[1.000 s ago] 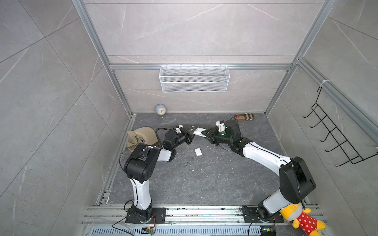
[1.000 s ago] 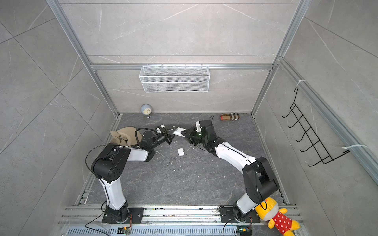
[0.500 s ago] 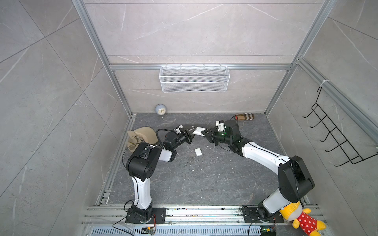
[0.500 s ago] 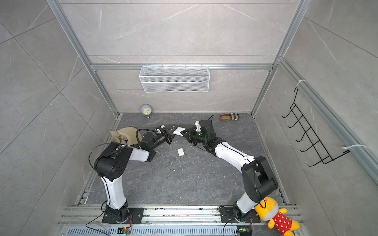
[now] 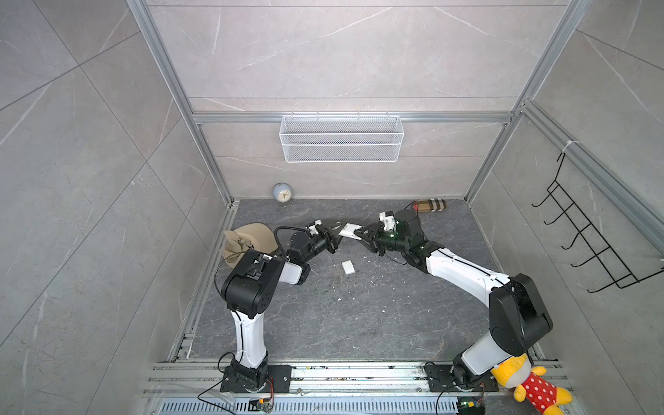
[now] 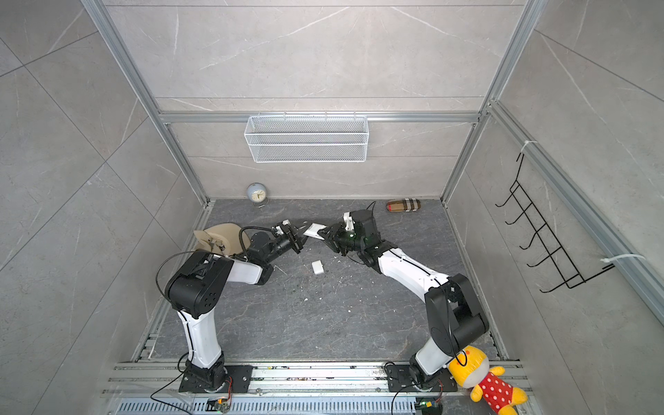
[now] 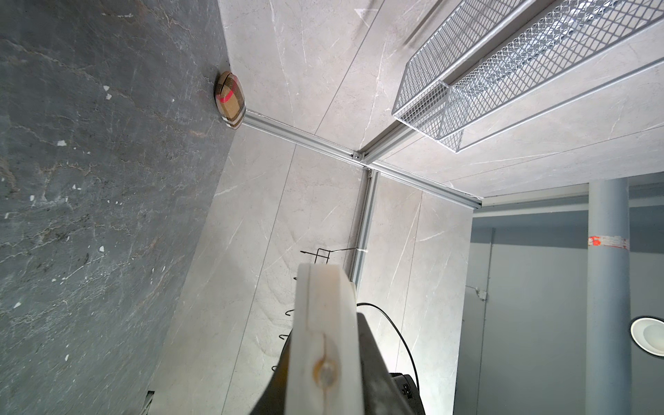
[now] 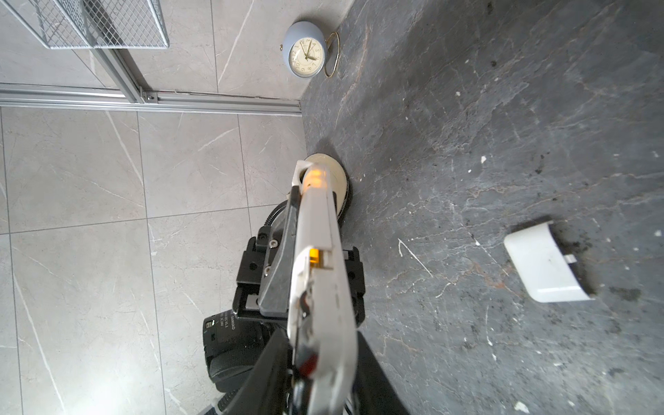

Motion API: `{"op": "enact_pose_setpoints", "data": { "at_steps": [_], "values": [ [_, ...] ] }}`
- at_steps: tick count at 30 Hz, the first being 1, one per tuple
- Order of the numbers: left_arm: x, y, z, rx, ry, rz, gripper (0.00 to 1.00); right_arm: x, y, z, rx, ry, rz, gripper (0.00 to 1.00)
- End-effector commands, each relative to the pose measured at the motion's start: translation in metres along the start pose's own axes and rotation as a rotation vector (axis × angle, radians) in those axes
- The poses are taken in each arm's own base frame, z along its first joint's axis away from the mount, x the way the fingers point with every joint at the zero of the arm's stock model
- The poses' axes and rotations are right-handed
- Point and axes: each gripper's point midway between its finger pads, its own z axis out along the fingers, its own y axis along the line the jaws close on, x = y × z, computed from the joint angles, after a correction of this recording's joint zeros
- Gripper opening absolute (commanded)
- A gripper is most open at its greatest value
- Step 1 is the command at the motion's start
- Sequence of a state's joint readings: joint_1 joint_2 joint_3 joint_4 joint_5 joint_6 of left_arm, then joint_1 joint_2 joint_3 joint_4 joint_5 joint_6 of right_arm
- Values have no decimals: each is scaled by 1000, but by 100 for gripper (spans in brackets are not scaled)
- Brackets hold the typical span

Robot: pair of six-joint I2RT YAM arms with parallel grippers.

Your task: Load the batteries into the remote control

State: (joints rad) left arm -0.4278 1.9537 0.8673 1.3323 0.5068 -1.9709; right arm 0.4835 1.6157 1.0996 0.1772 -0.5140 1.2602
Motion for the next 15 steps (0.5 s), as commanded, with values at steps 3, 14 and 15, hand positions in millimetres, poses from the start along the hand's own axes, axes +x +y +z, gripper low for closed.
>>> {"op": "enact_pose_setpoints", "data": {
  "at_steps": [3,14,15],
  "values": [
    [20,-33,1,82,61,89,0,-5,15,-7,-23,-3,-41,26],
    [23,-32,0,48,58,126,0,2,9,-7,-5,32,-48,11],
    [23,-32,0,47,60,126,0,2,9,-8,-3,32,-51,11]
  ]
}}
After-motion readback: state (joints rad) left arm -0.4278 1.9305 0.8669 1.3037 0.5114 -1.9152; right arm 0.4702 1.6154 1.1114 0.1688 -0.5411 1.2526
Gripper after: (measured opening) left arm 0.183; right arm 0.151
